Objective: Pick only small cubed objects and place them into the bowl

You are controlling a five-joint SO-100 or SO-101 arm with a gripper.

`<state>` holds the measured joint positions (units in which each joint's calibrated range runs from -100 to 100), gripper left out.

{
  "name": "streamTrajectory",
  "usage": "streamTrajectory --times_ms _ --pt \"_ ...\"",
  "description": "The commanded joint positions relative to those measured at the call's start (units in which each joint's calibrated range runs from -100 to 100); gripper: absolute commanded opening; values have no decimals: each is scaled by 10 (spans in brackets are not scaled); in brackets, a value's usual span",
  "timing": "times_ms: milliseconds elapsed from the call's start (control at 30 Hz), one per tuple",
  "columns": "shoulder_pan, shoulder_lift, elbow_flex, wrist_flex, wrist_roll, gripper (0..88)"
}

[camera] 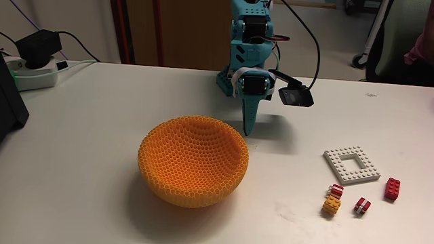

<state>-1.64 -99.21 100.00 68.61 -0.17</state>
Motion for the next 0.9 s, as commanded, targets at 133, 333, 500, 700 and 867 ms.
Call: streamTrajectory --times_ms 133,333,500,700,867 --pt "9 -8 -130 2 -9 0" --pt "13 -8 -144 8 -6 0" --pt "3 -3 -210 21 12 0" --pt "-40 78 -330 32 12 0" --pt "-68 266 -464 54 11 0"
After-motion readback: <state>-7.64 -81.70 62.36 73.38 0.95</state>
